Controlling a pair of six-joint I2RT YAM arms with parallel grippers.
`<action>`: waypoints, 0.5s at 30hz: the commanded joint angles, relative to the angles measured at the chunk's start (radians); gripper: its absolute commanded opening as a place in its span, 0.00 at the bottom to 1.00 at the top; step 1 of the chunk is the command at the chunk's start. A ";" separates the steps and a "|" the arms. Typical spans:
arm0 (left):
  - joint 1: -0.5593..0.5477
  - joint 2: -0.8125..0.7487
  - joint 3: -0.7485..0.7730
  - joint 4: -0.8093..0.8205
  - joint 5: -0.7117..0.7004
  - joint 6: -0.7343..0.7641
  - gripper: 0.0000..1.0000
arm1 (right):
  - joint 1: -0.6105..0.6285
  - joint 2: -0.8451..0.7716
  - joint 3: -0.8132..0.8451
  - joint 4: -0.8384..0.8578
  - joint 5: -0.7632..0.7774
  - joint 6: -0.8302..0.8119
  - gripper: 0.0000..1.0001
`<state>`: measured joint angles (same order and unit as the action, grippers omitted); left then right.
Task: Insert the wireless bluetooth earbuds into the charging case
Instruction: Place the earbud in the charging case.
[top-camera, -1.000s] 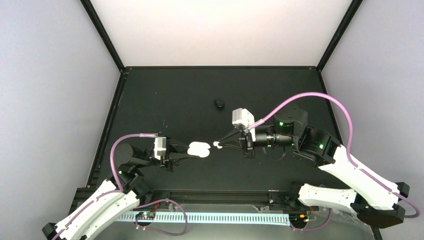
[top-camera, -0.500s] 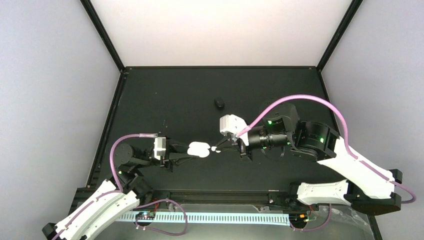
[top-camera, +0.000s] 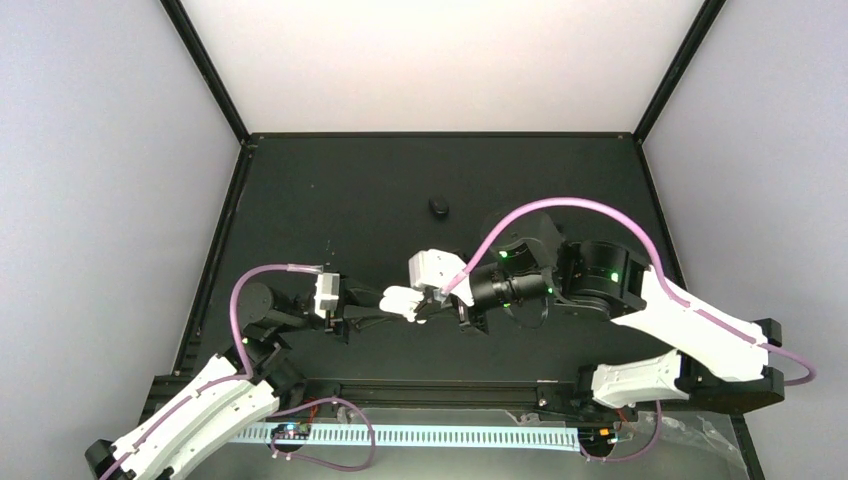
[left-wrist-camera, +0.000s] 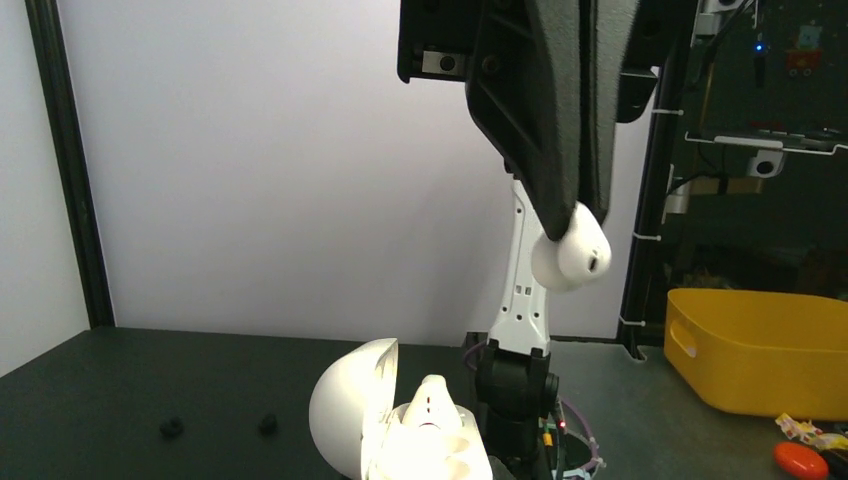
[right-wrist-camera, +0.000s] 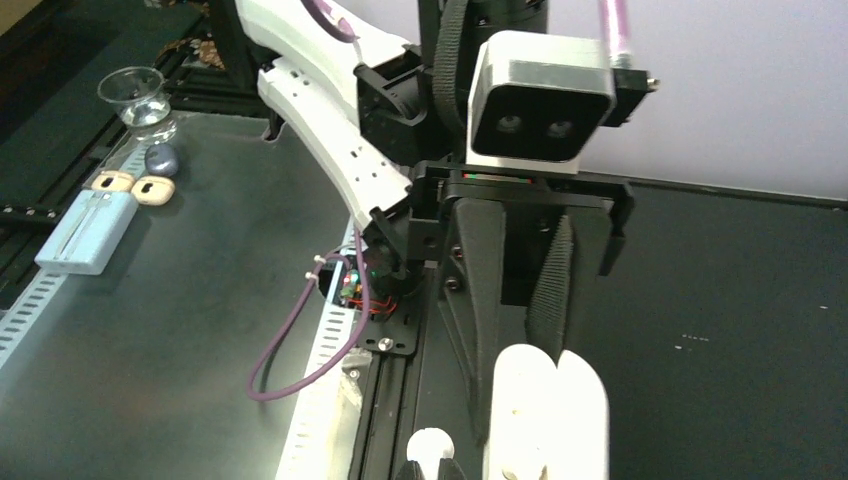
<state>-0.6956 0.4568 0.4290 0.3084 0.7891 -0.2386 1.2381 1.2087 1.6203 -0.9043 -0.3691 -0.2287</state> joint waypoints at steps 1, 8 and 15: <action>-0.008 0.010 0.002 0.054 0.038 -0.009 0.01 | 0.029 0.023 0.032 -0.024 0.022 -0.015 0.01; -0.019 0.039 -0.006 0.083 0.061 -0.031 0.02 | 0.043 0.049 0.034 -0.022 0.047 -0.010 0.01; -0.037 0.047 -0.002 0.069 0.062 -0.012 0.02 | 0.043 0.055 0.027 0.010 0.085 -0.021 0.01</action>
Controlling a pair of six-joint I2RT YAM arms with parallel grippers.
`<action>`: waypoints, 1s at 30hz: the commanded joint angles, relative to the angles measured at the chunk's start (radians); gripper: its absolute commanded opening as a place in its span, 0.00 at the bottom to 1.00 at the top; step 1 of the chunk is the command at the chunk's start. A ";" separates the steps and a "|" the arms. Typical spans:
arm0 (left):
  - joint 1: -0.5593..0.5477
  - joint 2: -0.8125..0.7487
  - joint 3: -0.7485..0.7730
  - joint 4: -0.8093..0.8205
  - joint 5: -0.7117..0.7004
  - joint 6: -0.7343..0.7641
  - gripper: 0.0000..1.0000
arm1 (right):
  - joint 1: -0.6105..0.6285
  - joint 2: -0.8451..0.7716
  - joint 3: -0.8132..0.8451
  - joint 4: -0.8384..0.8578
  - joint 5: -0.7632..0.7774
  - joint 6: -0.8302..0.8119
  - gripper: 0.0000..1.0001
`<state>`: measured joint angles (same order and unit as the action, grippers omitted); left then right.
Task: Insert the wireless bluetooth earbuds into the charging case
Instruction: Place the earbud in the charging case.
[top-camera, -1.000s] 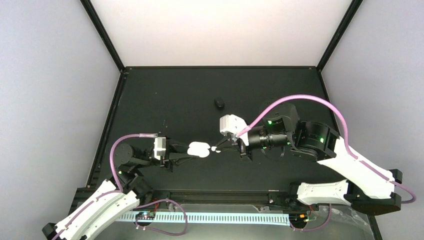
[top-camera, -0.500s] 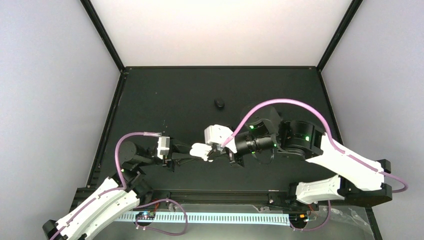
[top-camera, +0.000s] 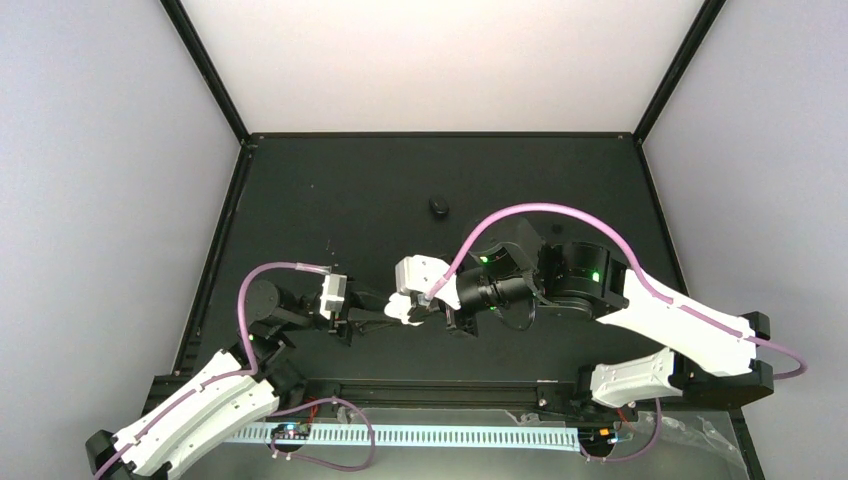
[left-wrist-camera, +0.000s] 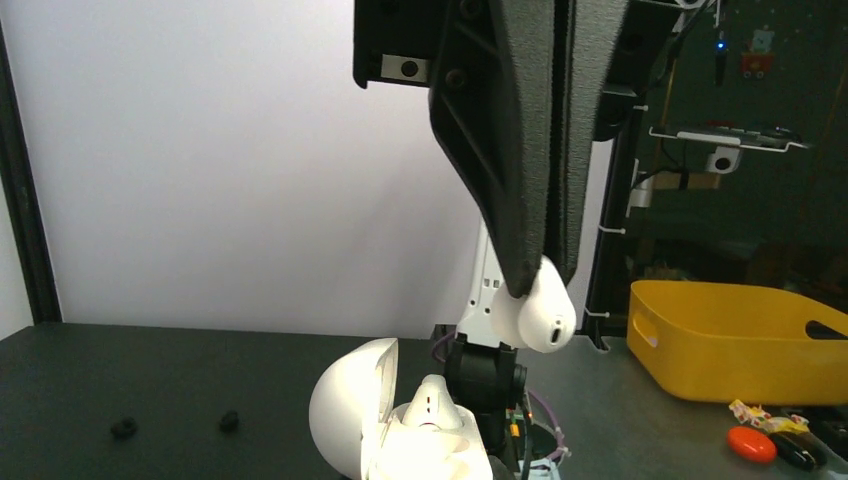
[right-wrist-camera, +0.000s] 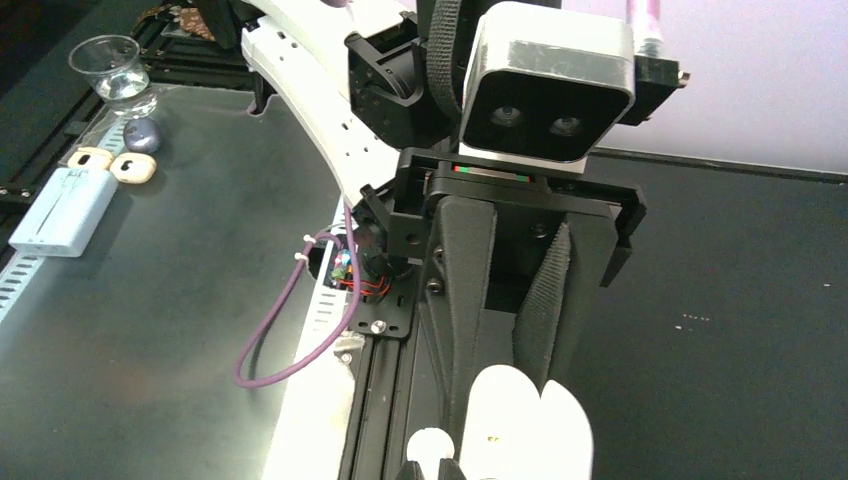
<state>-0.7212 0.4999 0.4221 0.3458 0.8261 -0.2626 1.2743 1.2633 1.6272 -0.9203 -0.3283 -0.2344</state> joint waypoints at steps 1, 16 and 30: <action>-0.014 0.003 0.006 0.026 0.019 0.017 0.02 | 0.007 0.001 0.022 0.031 0.051 -0.013 0.01; -0.021 0.014 0.027 -0.047 -0.048 0.051 0.01 | 0.026 0.012 -0.005 0.089 0.159 0.023 0.01; -0.021 0.003 0.029 -0.066 -0.076 0.054 0.02 | 0.038 0.020 -0.051 0.141 0.226 0.063 0.01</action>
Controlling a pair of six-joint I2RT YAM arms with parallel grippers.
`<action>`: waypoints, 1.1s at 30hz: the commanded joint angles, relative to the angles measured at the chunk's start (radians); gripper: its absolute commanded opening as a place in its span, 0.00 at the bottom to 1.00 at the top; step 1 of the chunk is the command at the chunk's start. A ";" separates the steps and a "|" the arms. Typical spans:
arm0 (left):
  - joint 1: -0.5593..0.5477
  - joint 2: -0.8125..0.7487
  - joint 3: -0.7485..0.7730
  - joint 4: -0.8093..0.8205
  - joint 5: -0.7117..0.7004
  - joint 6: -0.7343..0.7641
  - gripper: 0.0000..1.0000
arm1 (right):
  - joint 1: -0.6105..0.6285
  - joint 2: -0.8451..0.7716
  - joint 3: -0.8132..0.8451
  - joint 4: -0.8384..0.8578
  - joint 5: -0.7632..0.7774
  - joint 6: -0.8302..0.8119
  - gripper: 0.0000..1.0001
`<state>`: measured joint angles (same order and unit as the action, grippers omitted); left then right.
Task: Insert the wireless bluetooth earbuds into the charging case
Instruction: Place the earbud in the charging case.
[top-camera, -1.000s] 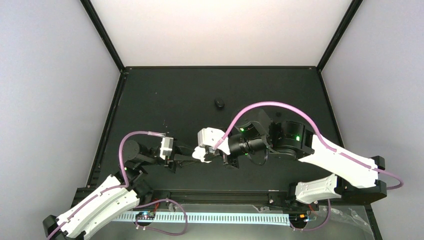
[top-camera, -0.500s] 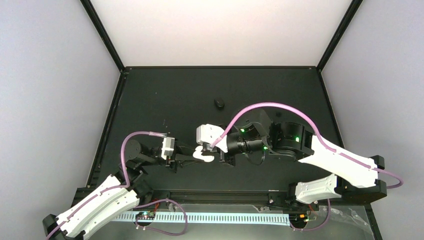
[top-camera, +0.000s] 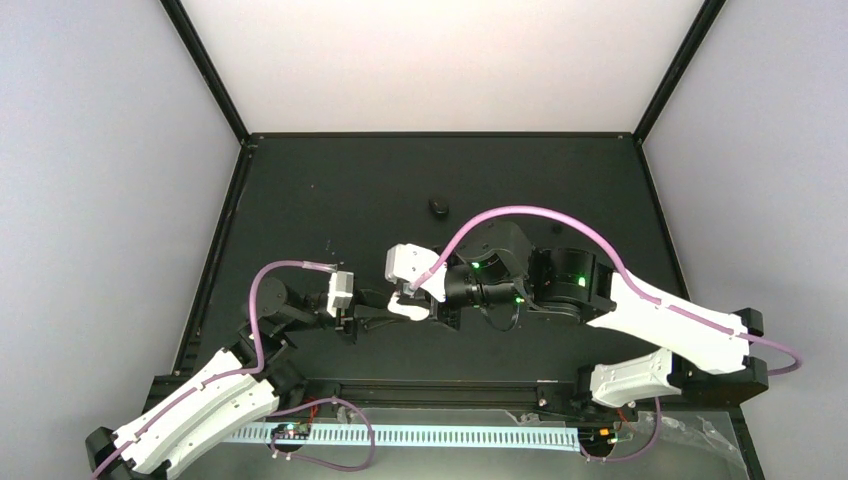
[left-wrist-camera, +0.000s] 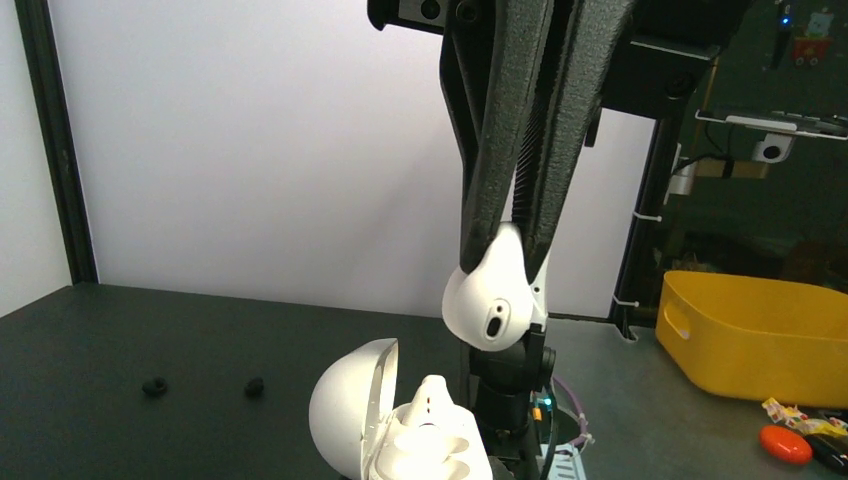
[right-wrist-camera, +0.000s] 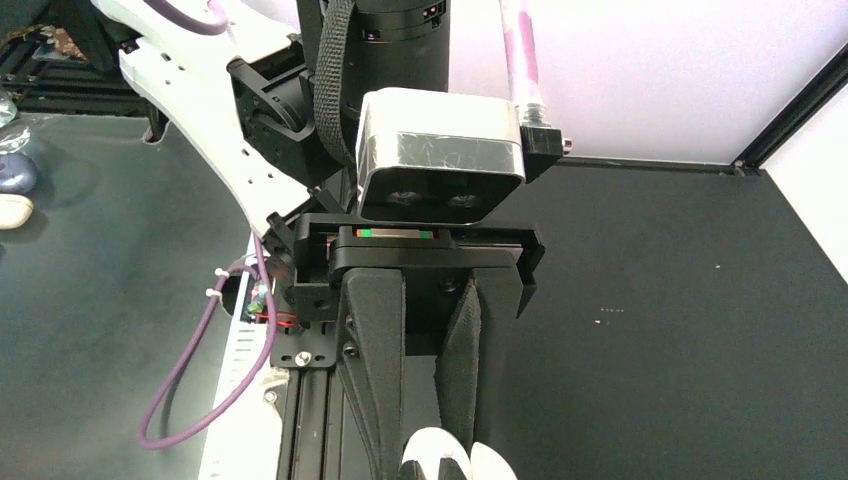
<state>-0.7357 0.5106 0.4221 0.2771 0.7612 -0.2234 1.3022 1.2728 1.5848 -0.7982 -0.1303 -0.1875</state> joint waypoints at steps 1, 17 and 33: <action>-0.008 -0.007 0.029 0.002 -0.012 0.015 0.02 | 0.012 0.011 -0.009 0.017 0.029 0.016 0.01; -0.007 -0.018 0.030 -0.004 -0.023 0.020 0.02 | 0.014 0.018 -0.035 -0.006 0.073 0.031 0.01; -0.007 -0.020 0.029 -0.006 -0.033 0.018 0.01 | 0.019 0.022 -0.054 0.001 0.090 0.042 0.01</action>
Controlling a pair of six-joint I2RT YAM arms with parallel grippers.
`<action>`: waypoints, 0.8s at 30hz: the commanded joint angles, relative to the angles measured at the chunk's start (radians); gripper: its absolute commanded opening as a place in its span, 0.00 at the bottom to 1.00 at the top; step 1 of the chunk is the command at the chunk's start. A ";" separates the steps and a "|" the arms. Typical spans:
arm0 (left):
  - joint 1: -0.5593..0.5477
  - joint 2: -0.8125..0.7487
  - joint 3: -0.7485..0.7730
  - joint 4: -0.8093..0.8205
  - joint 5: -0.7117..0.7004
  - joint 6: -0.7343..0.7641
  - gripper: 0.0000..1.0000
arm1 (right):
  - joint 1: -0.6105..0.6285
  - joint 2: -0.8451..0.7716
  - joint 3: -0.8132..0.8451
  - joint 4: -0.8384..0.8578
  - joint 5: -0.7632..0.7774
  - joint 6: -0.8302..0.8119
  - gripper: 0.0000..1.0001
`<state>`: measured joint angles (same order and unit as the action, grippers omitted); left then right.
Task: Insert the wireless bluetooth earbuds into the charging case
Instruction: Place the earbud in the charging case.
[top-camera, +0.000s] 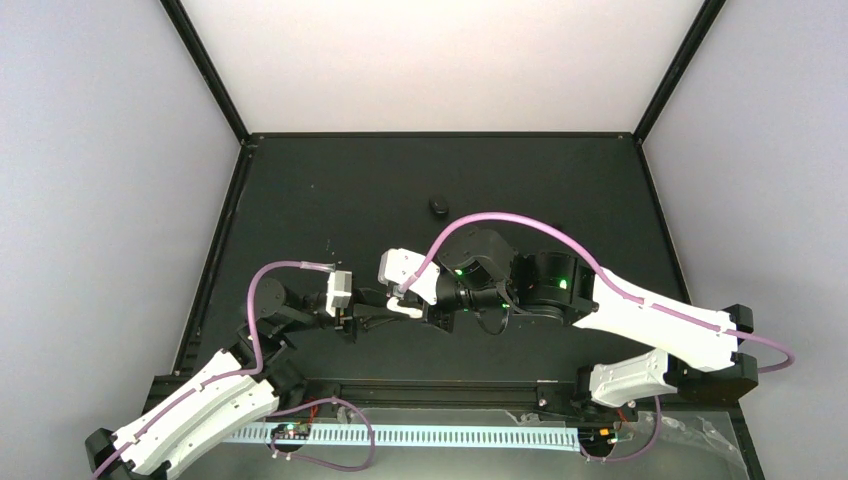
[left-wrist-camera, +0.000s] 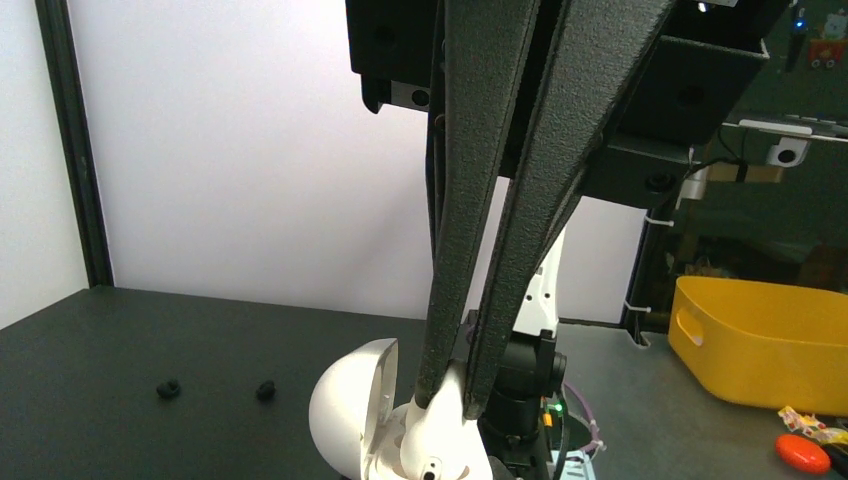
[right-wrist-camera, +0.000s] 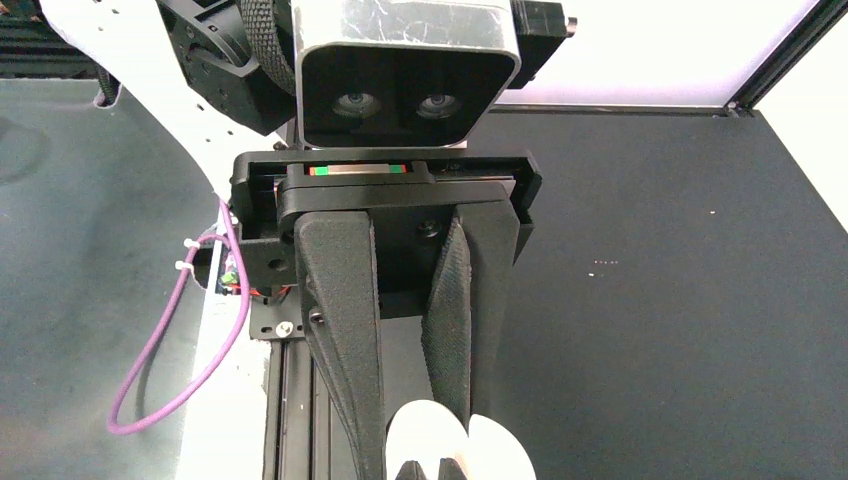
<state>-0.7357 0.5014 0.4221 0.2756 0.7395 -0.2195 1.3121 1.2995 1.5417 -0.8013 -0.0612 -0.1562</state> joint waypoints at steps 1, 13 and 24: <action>-0.007 -0.011 0.029 -0.003 -0.012 0.015 0.01 | 0.009 -0.004 -0.011 0.003 0.022 0.010 0.01; -0.007 -0.007 0.029 -0.002 -0.013 0.014 0.02 | 0.013 0.001 -0.017 -0.012 0.029 0.020 0.01; -0.008 -0.002 0.030 0.000 -0.012 0.012 0.02 | 0.016 0.001 -0.008 -0.016 0.034 0.027 0.07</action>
<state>-0.7357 0.5014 0.4221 0.2615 0.7361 -0.2192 1.3186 1.2999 1.5314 -0.8047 -0.0433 -0.1360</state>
